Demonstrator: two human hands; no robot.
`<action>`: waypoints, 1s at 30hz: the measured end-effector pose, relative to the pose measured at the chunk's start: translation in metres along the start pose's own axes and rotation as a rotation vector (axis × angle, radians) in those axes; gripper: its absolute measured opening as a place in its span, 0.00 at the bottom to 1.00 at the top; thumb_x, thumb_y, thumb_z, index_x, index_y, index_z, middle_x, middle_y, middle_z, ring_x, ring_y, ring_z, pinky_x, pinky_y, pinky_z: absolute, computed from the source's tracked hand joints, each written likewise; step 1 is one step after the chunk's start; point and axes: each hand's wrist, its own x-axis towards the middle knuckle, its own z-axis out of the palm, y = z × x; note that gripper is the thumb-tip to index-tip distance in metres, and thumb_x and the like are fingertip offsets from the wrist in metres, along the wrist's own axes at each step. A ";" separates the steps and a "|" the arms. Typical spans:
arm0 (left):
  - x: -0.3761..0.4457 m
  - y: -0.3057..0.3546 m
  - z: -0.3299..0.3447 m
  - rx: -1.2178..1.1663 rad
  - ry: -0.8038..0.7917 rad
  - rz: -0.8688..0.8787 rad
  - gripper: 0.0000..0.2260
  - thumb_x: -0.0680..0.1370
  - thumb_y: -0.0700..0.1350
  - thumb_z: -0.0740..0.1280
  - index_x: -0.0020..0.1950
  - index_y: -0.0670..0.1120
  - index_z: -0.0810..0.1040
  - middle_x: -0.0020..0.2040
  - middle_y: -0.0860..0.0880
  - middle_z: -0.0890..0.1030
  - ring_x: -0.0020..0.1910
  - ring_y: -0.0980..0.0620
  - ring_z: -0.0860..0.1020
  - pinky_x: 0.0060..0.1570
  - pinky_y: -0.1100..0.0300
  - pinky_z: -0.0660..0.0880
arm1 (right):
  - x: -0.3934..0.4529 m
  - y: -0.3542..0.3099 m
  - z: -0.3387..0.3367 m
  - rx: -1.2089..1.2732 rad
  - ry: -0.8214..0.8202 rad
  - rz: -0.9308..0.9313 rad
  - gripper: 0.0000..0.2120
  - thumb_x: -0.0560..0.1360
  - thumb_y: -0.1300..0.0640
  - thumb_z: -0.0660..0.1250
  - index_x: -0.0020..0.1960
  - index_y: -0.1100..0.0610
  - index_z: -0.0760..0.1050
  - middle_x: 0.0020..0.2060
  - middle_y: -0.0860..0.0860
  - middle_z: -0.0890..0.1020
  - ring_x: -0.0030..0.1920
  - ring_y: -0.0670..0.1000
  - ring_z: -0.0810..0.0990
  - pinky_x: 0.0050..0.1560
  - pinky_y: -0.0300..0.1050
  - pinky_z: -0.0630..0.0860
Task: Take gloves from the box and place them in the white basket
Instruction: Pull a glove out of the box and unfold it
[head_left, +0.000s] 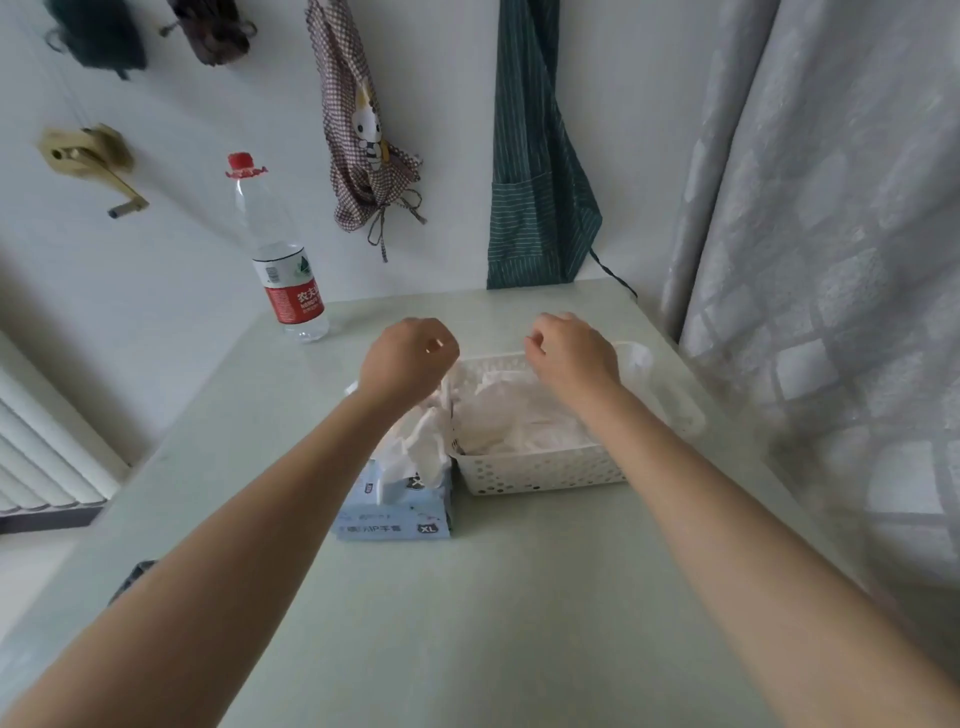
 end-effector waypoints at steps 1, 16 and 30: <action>-0.004 -0.011 -0.008 0.018 0.016 -0.046 0.06 0.77 0.46 0.65 0.44 0.51 0.81 0.47 0.50 0.81 0.45 0.49 0.79 0.44 0.57 0.76 | -0.001 -0.017 0.003 0.123 -0.048 -0.023 0.10 0.79 0.53 0.60 0.47 0.59 0.76 0.43 0.51 0.78 0.41 0.54 0.77 0.36 0.46 0.72; -0.049 -0.080 -0.030 -0.079 -0.177 -0.058 0.21 0.66 0.55 0.78 0.54 0.57 0.74 0.43 0.53 0.74 0.41 0.53 0.73 0.38 0.59 0.70 | -0.020 -0.115 -0.002 -0.126 -0.711 -0.215 0.13 0.70 0.53 0.73 0.51 0.56 0.75 0.48 0.51 0.77 0.44 0.52 0.76 0.39 0.45 0.71; -0.048 -0.069 -0.039 -0.193 -0.060 -0.089 0.10 0.75 0.44 0.66 0.55 0.52 0.81 0.52 0.48 0.77 0.46 0.53 0.76 0.41 0.63 0.73 | -0.003 -0.123 -0.035 0.785 -0.081 0.145 0.12 0.80 0.54 0.58 0.39 0.57 0.67 0.33 0.53 0.72 0.32 0.49 0.71 0.33 0.40 0.69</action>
